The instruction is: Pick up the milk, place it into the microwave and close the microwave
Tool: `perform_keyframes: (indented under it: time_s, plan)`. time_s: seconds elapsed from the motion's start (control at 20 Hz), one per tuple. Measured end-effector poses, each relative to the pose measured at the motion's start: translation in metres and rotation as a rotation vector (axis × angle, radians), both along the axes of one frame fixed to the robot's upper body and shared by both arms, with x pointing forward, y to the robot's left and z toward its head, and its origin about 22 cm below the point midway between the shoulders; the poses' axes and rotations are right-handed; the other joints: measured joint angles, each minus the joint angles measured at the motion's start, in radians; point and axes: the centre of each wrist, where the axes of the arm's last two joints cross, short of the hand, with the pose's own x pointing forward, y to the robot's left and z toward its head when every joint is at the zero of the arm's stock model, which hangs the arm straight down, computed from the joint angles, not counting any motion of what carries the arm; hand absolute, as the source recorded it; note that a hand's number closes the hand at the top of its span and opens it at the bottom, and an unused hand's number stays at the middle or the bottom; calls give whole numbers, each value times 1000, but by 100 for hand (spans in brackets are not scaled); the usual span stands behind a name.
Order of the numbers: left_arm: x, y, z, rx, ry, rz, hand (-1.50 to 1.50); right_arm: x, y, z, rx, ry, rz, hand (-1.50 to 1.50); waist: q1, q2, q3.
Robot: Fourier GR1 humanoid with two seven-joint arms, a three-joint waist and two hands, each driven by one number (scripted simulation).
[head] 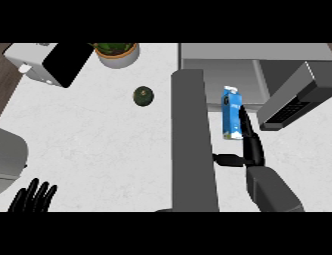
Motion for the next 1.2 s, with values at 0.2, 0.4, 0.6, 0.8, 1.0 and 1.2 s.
perform_keyframes:
  time_s: [0.2,0.4,0.6,0.8,1.0,1.2]
  plan:
    - [2,-4,-6,9,18,-22,-150,-19,-21,-9,0,7,-20,-150,-11,-3,-1]
    - [8,-17,-15,-3,38,-67,-150,-40,-46,-15,4,12,-52,150,-19,-3,0]
    - [20,-24,-17,26,49,-162,-150,-58,-67,-16,2,-2,-77,150,-26,-4,0]
    - [35,-31,-15,86,66,-256,150,-78,-93,-14,3,1,-109,-150,-28,-4,0]
    - [49,-57,-19,155,35,-319,150,-99,-117,-10,22,1,-149,-150,-28,-3,0]
    - [69,-79,-21,182,34,-358,150,-122,-144,-3,51,-16,-186,-150,-27,-2,0]
